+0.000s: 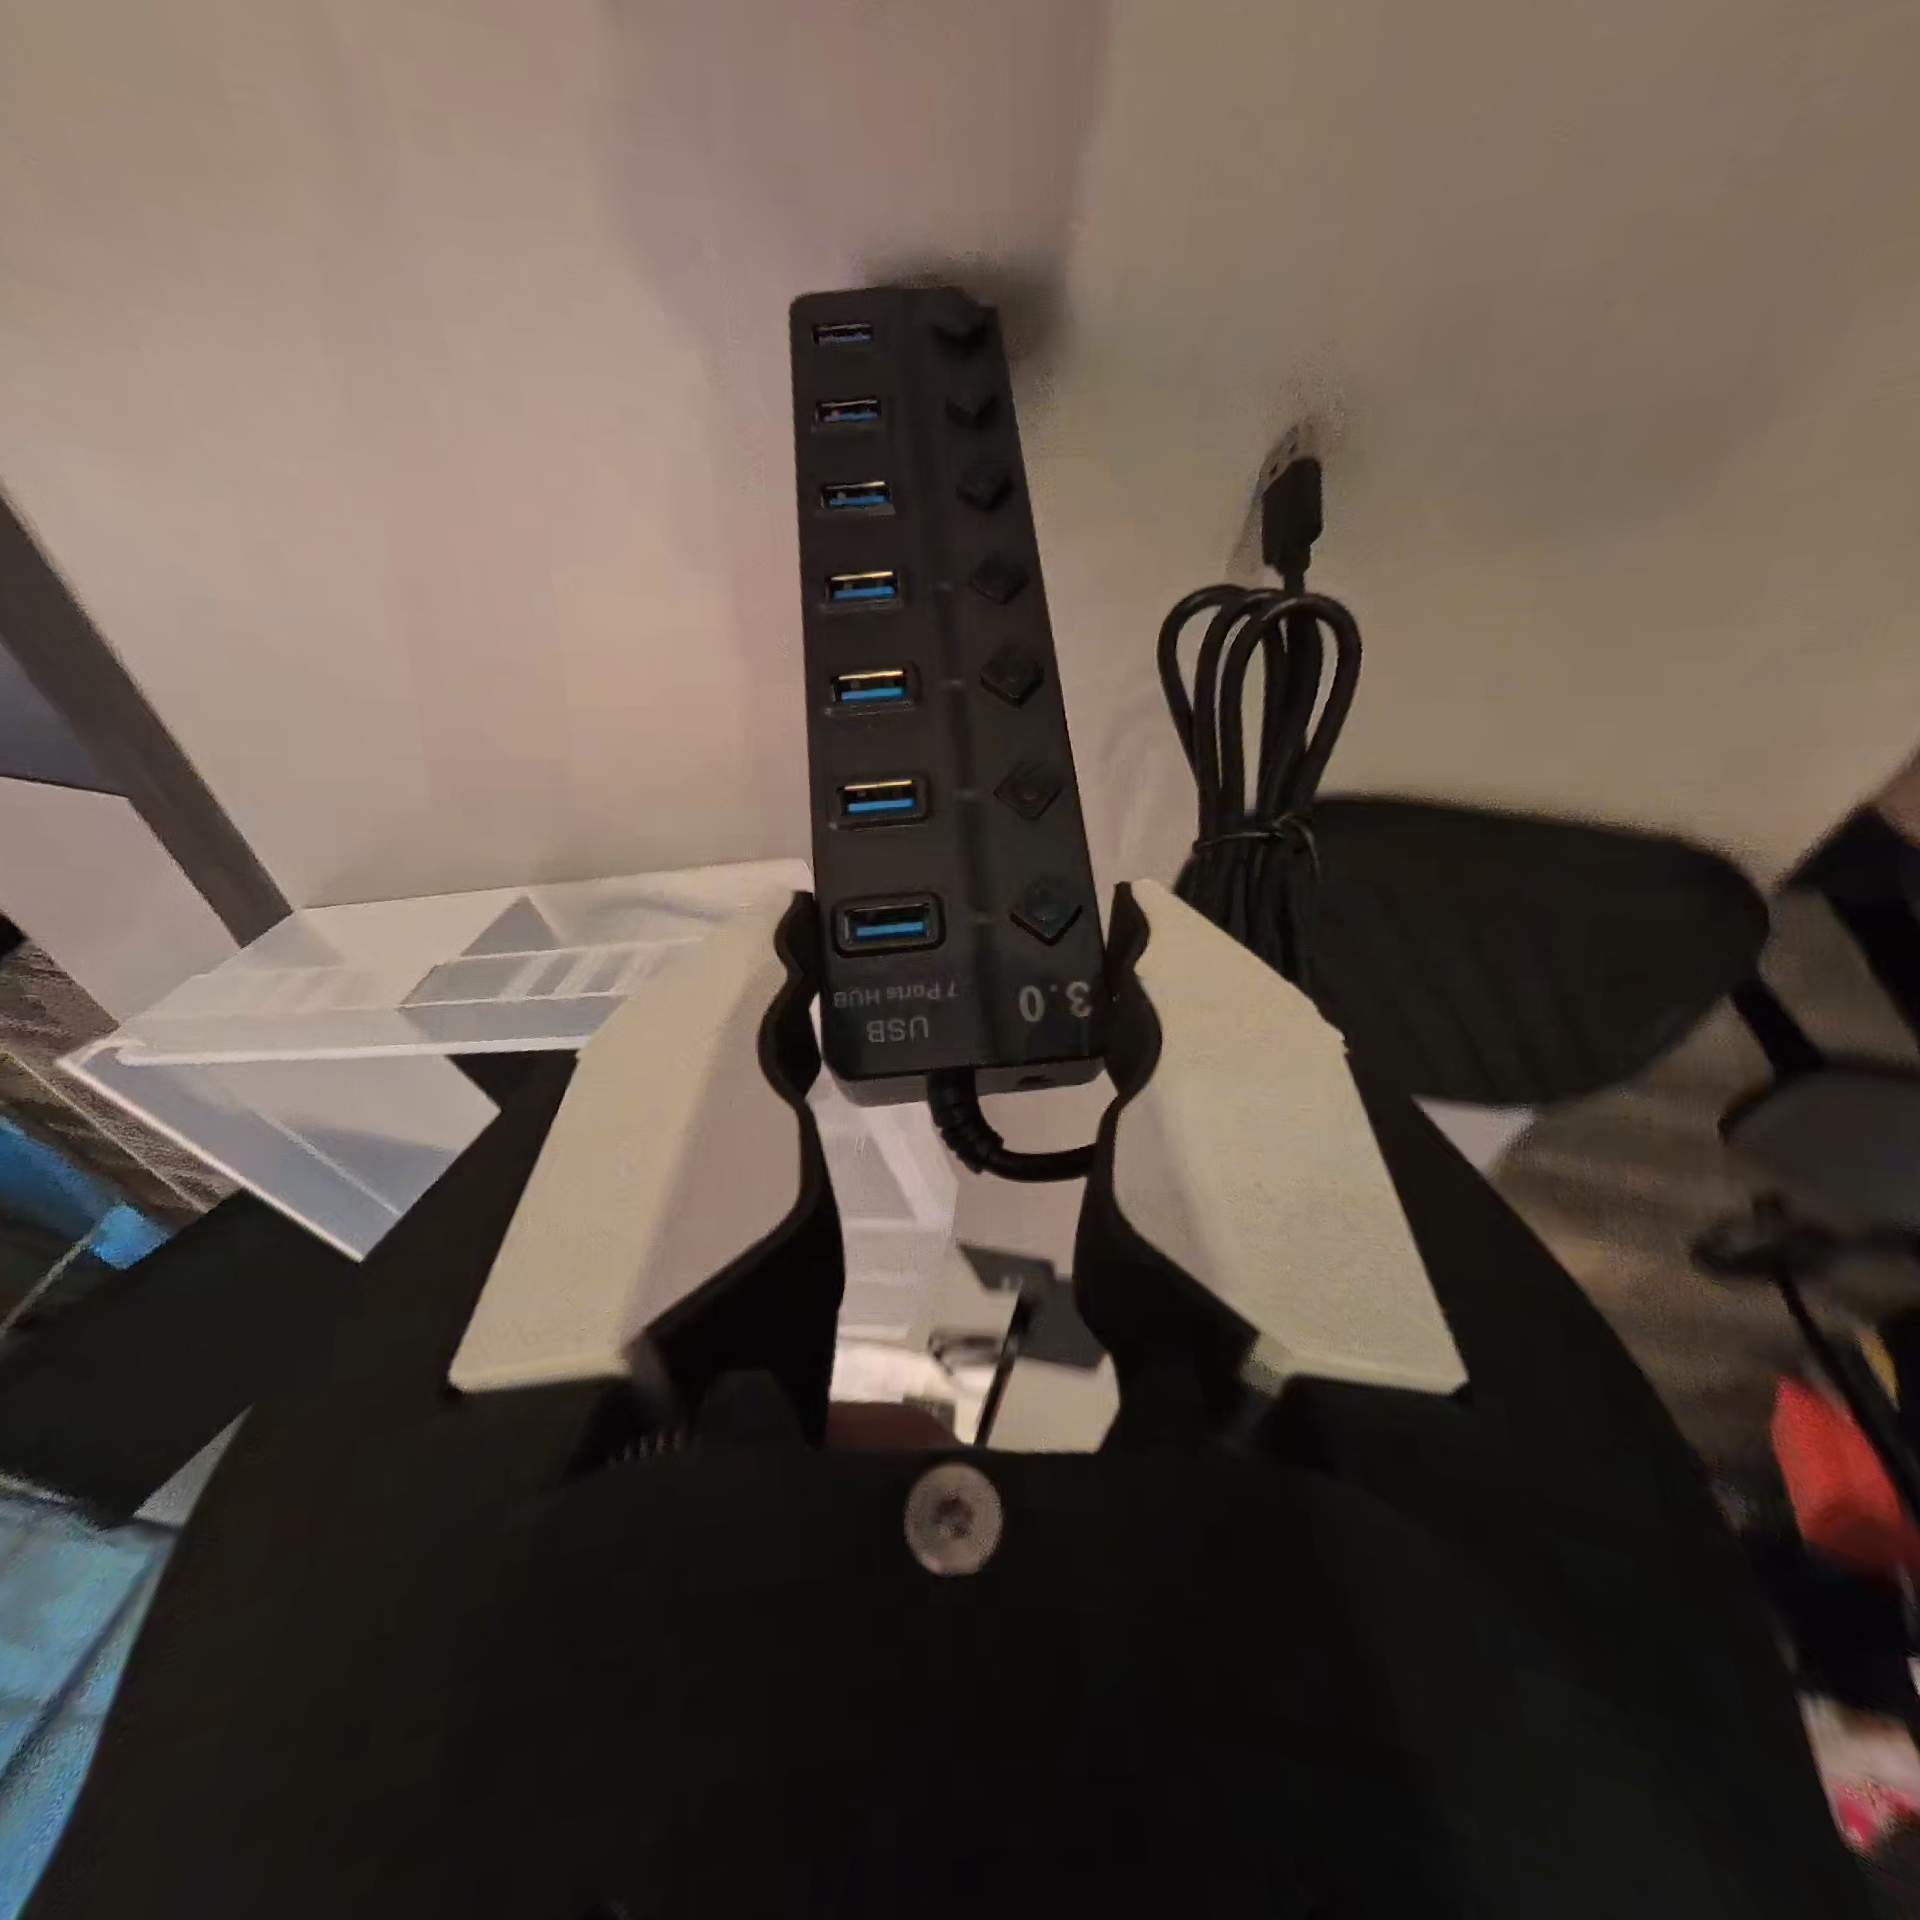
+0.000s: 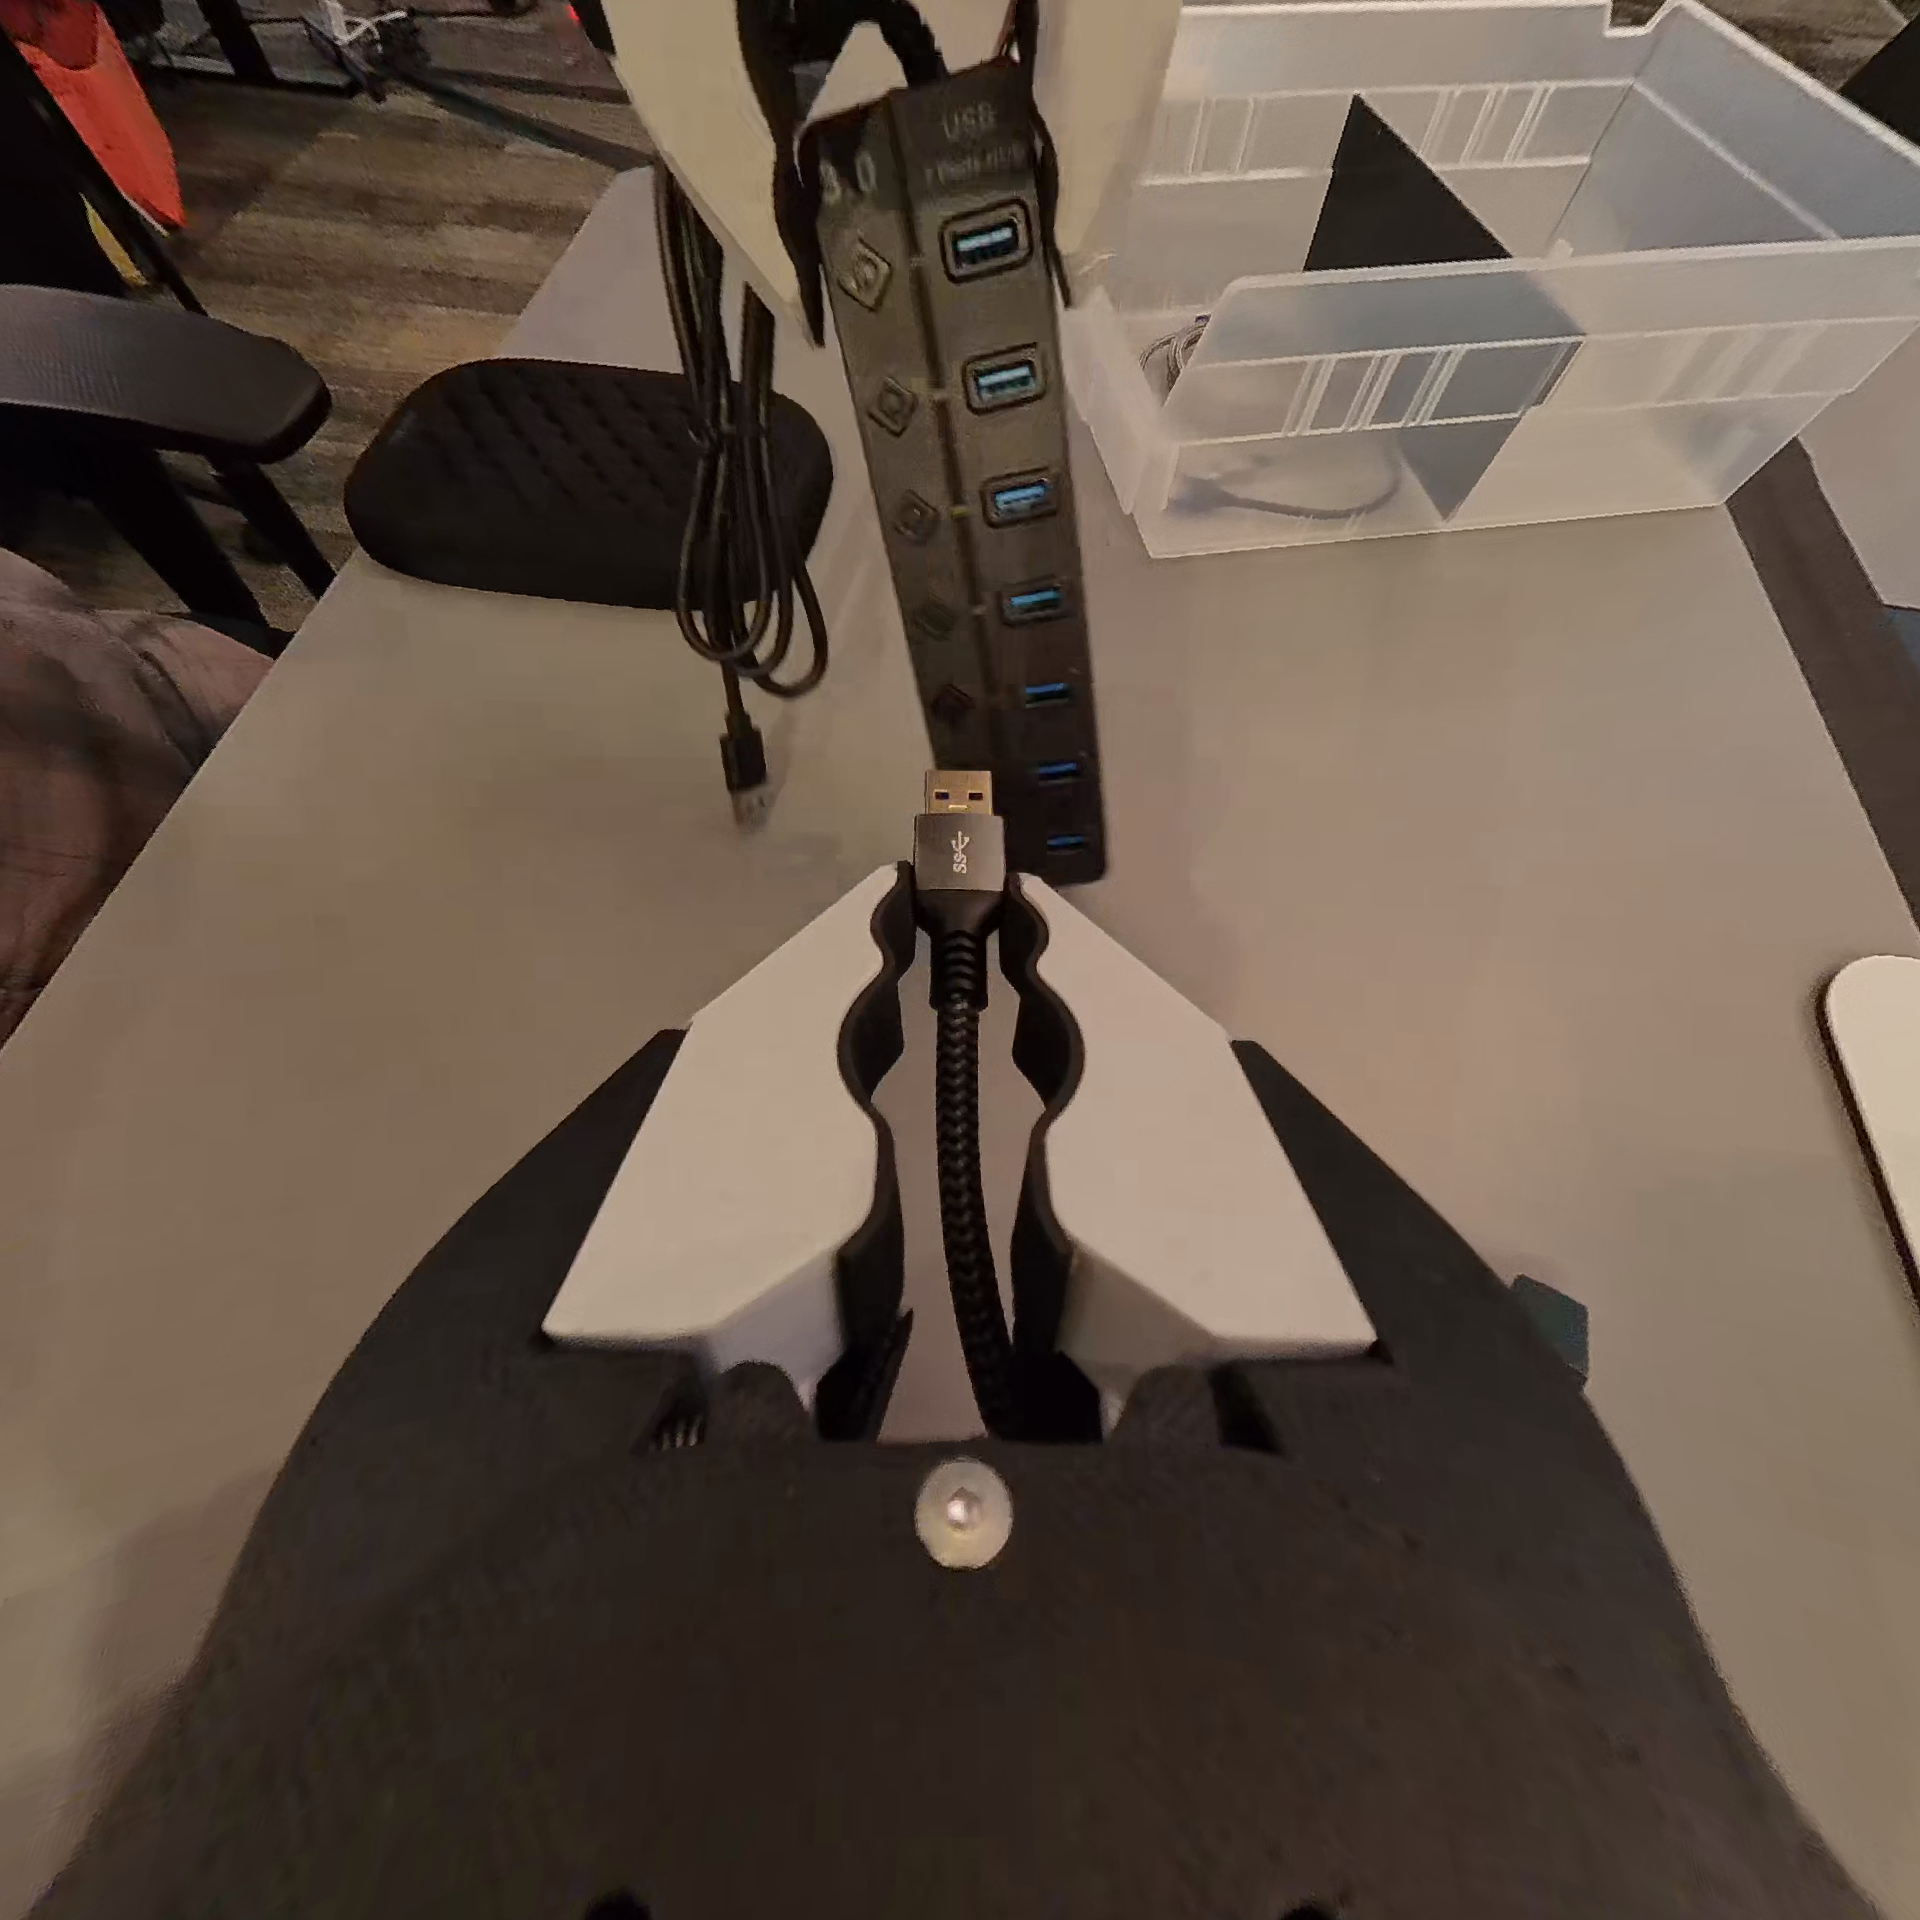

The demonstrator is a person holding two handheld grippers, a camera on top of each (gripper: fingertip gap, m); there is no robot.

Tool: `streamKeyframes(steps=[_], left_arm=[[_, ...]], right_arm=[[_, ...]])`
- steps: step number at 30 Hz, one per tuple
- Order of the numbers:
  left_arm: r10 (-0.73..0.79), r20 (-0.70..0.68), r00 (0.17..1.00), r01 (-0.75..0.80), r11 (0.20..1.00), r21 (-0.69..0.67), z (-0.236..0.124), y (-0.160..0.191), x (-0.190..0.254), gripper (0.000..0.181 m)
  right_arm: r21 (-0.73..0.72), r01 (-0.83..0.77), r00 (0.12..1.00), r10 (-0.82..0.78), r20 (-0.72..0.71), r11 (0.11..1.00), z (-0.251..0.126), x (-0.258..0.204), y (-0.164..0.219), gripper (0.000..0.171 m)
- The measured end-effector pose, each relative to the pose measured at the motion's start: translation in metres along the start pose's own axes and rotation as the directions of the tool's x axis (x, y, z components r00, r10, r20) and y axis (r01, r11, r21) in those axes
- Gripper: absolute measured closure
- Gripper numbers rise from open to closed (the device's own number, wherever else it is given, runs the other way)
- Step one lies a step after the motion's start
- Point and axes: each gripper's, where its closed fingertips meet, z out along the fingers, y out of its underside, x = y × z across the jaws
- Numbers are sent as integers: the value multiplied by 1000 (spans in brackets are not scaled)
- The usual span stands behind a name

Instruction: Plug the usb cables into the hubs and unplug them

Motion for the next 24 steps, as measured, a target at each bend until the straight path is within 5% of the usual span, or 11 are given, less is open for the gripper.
streamKeyframes(steps=[8,24], left_arm=[[119,-151,981,-153,960,-236,-10,-3,-7,128],[241,-147,959,-269,938,-220,-21,-58,-9,128]], right_arm=[[-2,-10,1000,10,20,1000,-4,0,3,158],[10,-5,998,4,66,1000,-6,-7,1,158]])
